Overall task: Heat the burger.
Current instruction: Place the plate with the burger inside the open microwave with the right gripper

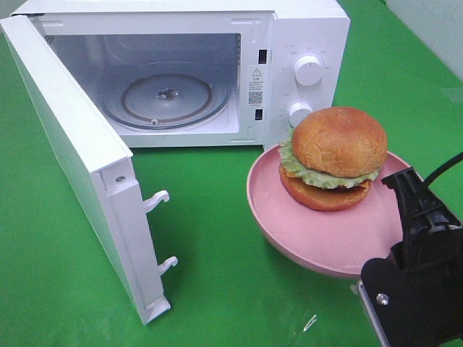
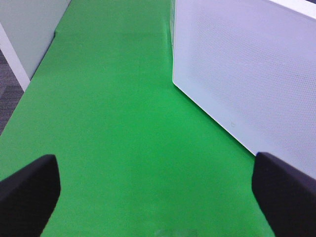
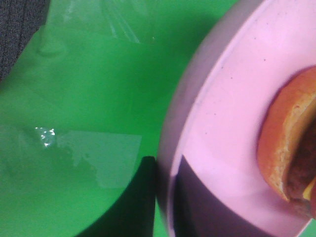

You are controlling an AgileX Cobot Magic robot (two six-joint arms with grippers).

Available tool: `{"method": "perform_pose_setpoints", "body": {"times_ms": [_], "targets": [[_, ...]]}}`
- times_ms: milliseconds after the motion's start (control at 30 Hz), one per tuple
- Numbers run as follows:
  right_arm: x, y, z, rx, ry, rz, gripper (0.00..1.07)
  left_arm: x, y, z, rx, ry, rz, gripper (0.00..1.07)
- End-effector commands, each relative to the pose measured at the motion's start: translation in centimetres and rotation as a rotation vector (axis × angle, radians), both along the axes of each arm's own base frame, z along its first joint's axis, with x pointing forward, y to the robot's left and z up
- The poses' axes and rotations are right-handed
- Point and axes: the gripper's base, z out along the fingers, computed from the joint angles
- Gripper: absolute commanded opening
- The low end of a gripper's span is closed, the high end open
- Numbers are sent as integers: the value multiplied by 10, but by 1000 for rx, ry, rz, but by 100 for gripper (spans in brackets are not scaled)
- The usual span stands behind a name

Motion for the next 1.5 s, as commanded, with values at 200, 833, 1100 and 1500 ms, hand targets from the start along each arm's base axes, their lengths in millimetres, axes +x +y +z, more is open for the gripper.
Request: {"method": "perform_pose_setpoints", "body": {"times_ms": [200,833,1100,1500], "targets": [[11,-6,5,-1,-15,53,0,-3,0,0,-5,-24,-3,100],[28,-12,18,2,-17,110,0,-3,0,0,-5,-24,-3,100],[33,-16,19,26,-29,126,0,-3,0,0,-5,-24,-3,100],[38,-15,26,51,-32,158,0,-3,0,0,-5,-24,-3,100]]}}
